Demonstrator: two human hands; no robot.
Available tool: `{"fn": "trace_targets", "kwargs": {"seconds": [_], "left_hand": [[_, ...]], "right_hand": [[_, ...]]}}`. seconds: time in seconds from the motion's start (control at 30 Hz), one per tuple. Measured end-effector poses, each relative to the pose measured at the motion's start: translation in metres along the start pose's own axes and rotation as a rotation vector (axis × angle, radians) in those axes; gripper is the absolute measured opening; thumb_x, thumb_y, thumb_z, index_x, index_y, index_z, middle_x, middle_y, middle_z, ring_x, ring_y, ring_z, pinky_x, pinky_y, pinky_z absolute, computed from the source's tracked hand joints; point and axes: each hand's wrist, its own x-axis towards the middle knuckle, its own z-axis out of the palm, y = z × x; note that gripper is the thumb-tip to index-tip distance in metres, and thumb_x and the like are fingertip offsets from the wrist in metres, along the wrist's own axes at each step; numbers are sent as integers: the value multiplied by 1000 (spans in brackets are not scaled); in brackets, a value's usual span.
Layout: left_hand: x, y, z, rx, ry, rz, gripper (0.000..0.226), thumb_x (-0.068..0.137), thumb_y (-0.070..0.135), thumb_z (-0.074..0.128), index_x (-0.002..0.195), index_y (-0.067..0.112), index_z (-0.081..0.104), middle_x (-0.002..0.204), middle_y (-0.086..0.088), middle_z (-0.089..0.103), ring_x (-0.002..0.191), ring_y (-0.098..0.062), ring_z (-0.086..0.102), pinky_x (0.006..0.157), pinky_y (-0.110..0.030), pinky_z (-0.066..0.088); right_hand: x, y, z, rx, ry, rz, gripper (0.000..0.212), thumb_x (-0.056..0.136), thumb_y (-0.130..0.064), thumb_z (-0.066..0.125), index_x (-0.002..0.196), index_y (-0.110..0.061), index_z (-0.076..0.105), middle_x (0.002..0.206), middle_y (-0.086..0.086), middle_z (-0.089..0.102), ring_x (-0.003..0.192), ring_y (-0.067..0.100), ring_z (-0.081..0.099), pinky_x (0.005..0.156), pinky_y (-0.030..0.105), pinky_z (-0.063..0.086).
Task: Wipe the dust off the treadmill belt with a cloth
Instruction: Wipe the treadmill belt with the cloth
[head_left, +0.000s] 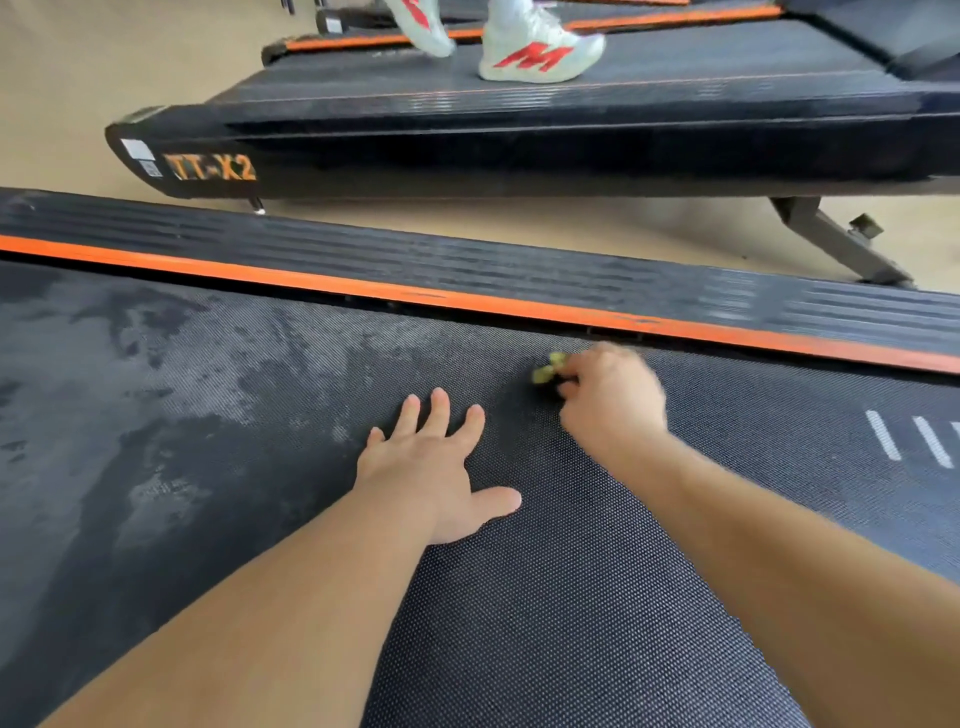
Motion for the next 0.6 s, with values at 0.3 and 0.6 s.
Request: {"fn": "trace_targets", "kwargs": {"seconds": [0.3, 0.6], "left_hand": [[-5, -2, -9, -46, -36, -16, 112, 66, 94, 43, 154, 48, -8, 165, 7, -21, 153, -24, -17, 123, -56, 8], [-102, 23, -28, -820, 86, 200, 37, 83, 16, 66, 116, 33, 67, 105, 8, 73, 92, -13, 69, 84, -33, 58]], "right_hand": [[-105, -18, 8, 347, -89, -52, 15, 93, -31, 69, 107, -29, 74, 97, -8, 70, 92, 19, 64, 77, 28, 47], [-159, -24, -62, 1370, -509, 487, 21, 100, -29, 67, 107, -11, 76, 104, 14, 78, 98, 31, 76, 93, 53, 60]]}}
